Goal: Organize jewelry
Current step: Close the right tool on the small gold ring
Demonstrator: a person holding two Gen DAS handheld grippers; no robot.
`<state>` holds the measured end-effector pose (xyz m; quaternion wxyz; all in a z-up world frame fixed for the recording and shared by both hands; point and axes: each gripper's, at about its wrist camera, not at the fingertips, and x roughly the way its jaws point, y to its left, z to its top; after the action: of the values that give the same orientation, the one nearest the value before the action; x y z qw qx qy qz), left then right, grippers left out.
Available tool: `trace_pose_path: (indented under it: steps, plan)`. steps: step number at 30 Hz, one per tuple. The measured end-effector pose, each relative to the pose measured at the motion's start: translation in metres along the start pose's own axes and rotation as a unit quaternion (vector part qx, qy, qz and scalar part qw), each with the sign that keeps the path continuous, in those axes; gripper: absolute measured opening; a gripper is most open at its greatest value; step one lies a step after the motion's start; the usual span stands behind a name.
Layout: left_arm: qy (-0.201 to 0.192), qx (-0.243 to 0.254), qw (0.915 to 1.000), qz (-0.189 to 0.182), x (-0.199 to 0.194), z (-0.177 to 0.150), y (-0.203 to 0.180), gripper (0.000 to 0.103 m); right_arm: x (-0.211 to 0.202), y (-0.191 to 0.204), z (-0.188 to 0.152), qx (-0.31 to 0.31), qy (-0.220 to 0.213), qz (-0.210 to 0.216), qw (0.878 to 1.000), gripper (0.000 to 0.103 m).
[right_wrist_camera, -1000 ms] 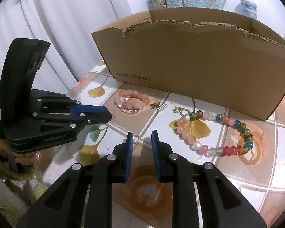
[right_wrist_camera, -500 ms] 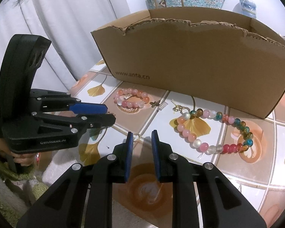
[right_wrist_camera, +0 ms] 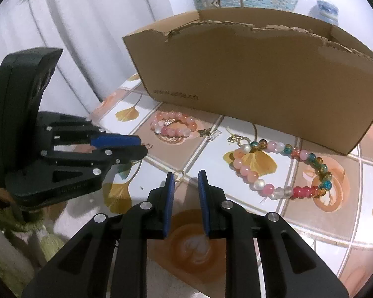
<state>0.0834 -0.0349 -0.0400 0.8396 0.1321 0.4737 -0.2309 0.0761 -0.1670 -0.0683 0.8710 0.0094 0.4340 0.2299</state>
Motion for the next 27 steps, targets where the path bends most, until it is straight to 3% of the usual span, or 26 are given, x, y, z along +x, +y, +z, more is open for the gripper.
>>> trace_pose_path:
  steps: [17, 27]
  plan:
    - [-0.009, 0.006, 0.9999, -0.009, -0.004, -0.006, 0.008, 0.013, 0.016, 0.023, 0.005, -0.087, 0.021, -0.033, 0.995, 0.024]
    - [-0.010, 0.011, 0.9998, -0.009, -0.005, -0.006, 0.007, 0.013, 0.023, 0.024, 0.017, -0.122, 0.068, -0.019, 0.990, 0.023]
